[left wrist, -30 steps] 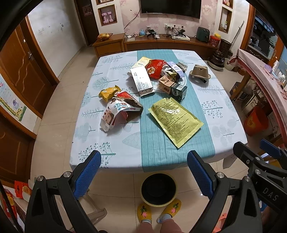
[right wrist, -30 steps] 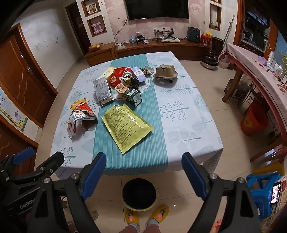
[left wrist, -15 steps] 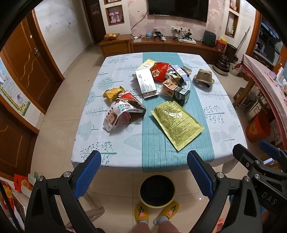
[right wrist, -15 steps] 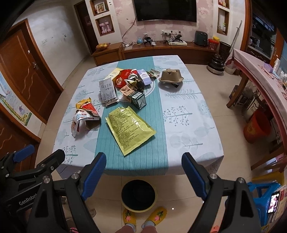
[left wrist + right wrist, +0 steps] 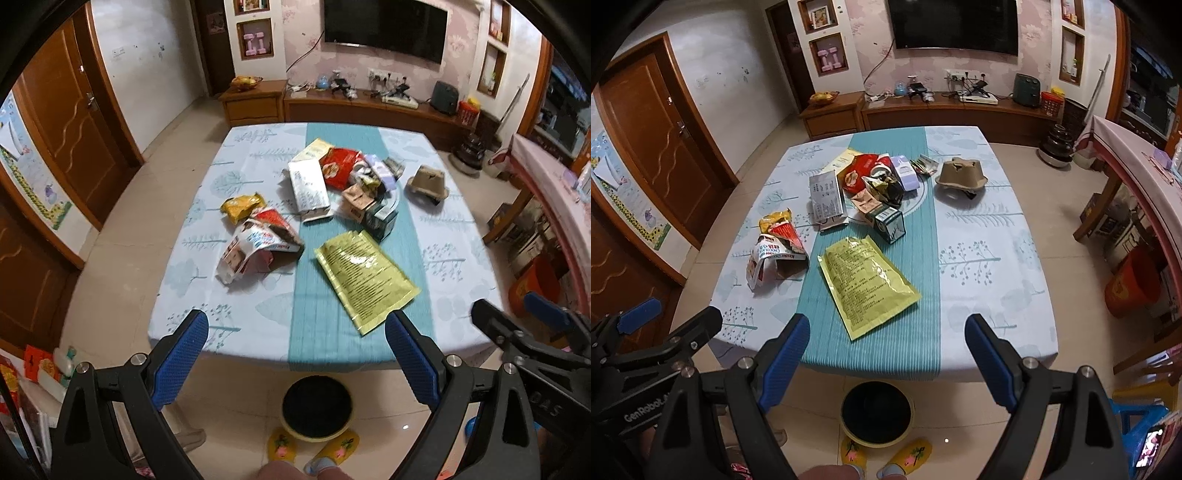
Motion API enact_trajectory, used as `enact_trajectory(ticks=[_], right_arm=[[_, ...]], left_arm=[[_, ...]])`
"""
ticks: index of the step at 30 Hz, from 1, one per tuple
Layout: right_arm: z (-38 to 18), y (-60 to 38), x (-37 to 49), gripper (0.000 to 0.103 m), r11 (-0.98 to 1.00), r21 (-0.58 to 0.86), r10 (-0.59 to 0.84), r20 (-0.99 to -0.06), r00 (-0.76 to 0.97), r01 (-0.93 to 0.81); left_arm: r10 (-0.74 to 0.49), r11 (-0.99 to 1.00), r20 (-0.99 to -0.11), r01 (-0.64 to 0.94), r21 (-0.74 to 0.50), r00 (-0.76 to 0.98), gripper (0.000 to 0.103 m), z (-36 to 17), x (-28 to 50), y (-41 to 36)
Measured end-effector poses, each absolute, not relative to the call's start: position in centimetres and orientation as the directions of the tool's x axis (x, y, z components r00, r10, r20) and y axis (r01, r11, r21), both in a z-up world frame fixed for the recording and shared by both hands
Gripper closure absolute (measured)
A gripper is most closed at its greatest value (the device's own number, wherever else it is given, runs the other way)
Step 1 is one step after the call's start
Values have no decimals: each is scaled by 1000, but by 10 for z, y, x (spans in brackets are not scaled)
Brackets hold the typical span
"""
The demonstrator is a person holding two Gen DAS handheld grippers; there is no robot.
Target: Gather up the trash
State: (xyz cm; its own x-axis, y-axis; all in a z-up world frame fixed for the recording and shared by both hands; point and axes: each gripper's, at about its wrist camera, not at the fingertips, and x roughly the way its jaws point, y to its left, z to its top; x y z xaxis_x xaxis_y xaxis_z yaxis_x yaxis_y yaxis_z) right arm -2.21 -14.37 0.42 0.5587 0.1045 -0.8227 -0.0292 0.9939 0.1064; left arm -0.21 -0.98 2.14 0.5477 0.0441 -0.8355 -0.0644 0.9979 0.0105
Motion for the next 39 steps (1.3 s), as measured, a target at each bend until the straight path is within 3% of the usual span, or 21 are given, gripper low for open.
enact_trajectory(ticks=[5,13,19,26,39], right_arm=[[0,-145,-6,16,990,133,131,-825,550,-38],[-8,-143,34,16,983,180,170,-824,540,-35],[-40,-122,77,16,984,155,178,-860,479,-87],[-97,-100,120,15,986,110,150,-906,396,-122],[-168,-69,155,10,964,47,113,-964,241,-263]], left_arm=[[27,995,-816,-98,-36,578,8,30,9,9],[-23,986,-877,-135,-100,481,8,17,67,69],[-24,996,-884,-66,-62,466,8,-6,123,104],[-119,993,-936,64,-104,332,8,-61,177,122],[-165,965,-974,229,-127,156,8,-120,207,100]])
